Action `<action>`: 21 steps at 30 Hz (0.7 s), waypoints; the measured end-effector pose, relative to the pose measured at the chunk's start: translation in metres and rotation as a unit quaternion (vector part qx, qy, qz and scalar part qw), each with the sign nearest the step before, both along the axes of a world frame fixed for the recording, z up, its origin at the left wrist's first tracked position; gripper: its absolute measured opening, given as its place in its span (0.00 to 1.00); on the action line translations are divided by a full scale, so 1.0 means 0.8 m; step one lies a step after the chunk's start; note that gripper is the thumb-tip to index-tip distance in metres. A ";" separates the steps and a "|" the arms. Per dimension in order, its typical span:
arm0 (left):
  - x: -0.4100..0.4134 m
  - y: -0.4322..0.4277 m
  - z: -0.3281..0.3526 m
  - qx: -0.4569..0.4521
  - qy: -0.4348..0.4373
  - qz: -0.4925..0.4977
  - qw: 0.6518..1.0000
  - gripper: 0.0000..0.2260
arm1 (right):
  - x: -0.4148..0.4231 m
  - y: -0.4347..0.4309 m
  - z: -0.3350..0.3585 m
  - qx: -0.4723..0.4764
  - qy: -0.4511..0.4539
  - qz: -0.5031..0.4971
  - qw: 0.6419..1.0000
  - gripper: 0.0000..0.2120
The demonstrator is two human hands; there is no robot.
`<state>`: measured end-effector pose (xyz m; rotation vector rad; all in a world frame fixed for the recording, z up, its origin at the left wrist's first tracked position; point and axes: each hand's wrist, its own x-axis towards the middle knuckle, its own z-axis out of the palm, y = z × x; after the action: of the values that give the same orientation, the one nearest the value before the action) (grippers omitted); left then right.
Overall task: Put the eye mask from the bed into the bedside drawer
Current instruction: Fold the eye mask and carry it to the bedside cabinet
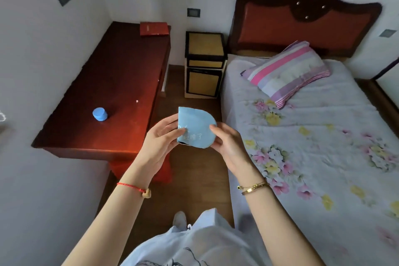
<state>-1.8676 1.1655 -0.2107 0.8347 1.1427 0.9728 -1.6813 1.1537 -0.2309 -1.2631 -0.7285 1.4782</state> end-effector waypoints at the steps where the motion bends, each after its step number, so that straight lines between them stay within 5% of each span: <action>1: 0.000 0.020 -0.002 -0.005 0.003 -0.006 1.000 0.15 | -0.001 0.015 0.002 -0.004 0.000 -0.008 1.000 0.09; 21: 0.130 0.451 -0.042 -0.043 -0.020 -0.013 0.999 0.19 | 0.128 0.443 -0.040 -0.027 -0.014 -0.028 0.999 0.09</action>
<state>-1.7634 1.5262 -0.2441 0.7566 1.1282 0.9089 -1.5789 1.5078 -0.2628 -1.3358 -0.6701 1.4458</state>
